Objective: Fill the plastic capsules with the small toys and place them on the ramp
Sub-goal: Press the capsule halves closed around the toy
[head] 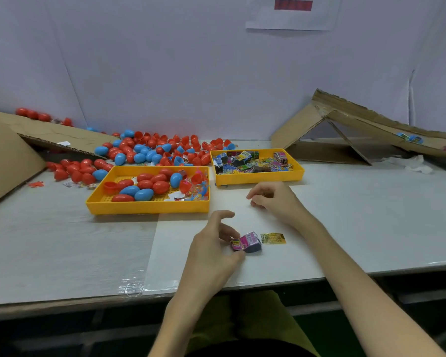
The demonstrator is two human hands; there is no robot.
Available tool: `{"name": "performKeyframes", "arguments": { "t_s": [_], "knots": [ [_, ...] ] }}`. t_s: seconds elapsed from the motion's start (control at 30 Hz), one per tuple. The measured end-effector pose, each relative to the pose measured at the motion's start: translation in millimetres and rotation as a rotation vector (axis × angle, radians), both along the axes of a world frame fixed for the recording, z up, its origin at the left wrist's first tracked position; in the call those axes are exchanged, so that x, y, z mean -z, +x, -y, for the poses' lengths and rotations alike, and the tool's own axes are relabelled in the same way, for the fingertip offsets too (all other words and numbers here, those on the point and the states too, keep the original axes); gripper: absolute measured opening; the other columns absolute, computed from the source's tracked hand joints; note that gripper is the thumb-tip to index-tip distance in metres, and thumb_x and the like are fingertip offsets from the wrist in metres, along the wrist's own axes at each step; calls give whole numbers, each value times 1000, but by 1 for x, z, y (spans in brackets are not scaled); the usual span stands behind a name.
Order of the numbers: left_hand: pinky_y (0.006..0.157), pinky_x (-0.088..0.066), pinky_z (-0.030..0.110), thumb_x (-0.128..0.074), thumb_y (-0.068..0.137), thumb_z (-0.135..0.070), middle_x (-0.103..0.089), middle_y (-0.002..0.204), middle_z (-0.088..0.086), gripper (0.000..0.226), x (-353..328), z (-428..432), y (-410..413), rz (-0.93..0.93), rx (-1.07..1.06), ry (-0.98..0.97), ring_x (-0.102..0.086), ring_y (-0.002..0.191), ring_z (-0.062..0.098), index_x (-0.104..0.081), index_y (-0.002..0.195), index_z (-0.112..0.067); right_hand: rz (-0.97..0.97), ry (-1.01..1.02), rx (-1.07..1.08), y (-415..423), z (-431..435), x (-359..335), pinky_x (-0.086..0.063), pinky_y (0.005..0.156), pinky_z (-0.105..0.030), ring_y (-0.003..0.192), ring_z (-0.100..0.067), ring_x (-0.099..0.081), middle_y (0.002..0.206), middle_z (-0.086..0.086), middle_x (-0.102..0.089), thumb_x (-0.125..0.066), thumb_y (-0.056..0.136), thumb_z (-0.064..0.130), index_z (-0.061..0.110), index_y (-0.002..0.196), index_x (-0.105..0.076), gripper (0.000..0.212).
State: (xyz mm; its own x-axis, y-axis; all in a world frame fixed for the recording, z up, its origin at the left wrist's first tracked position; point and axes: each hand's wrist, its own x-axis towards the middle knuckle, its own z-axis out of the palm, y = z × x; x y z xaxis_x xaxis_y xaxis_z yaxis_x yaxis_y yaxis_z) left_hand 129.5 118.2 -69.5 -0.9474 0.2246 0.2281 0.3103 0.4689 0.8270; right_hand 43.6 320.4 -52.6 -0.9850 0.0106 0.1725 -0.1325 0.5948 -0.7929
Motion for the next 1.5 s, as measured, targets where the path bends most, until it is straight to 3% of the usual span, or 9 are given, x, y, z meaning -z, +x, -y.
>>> {"name": "performKeyframes", "arguments": {
  "t_s": [0.13,0.23,0.37,0.53,0.7,1.0,1.27,1.4,1.5],
  "knots": [
    [74,-44,3,-80,76,-22,-64,91,-19,57,-1,-4,3,-19,-18,-37,-58,91,-5,-50,120,-40,-43,-64,-109,34,4,-12,-49,63,-16,71,-8,-64,79,7,-73,-64,94,12,22,90,-75,16],
    [73,-48,11,-80,76,-21,-64,86,-15,51,0,-6,7,-57,-17,-24,-59,87,-2,-54,117,-38,-93,9,-55,69,13,-10,-45,61,-16,68,-4,-57,75,13,-69,-72,88,30,31,79,-72,9],
    [75,-51,17,-81,80,-25,-65,88,-14,47,1,-11,13,-102,-11,-38,-62,85,6,-56,117,-37,-60,11,108,98,28,5,-39,52,-14,55,-1,-48,58,13,-56,-80,75,44,26,65,-61,28],
    [77,-51,28,-80,79,-23,-63,80,-13,43,1,-12,12,-110,-43,-33,-60,85,7,-57,114,-36,-50,28,215,102,36,19,-37,54,-20,54,-3,-47,57,9,-54,-79,75,46,23,62,-55,35],
    [75,-51,23,-82,78,-20,-64,79,-12,43,0,-12,11,-78,-38,-28,-61,82,5,-59,112,-36,-47,20,230,102,36,20,-37,53,-14,57,0,-52,60,16,-58,-78,77,42,26,64,-58,28],
    [69,-44,12,-82,77,-15,-64,79,-11,46,-2,-12,11,-59,-52,-21,-59,80,4,-59,110,-37,-50,-23,258,101,36,18,-39,58,-18,61,0,-53,62,12,-62,-75,83,30,25,68,-62,20],
    [67,-45,9,-84,73,-10,-65,76,-11,48,-2,-12,11,-41,-82,21,-59,81,-1,-61,107,-34,-187,-79,386,103,33,19,-42,58,-12,67,-3,-56,65,6,-61,-71,88,17,21,70,-57,24],
    [77,-51,13,-80,79,-8,-68,87,-11,42,-3,-11,10,-51,-141,4,-62,82,2,-62,109,-31,-249,-238,400,110,27,18,-47,59,-16,64,-8,-61,67,4,-64,-72,90,20,21,75,-58,20],
    [95,-50,17,-71,86,-3,-68,114,-6,42,-3,-12,9,-64,-165,-33,-63,103,7,-62,120,-26,-237,-311,308,115,28,15,-53,62,-21,63,-13,-65,72,6,-69,-74,87,19,21,78,-62,15]
  ]
}}
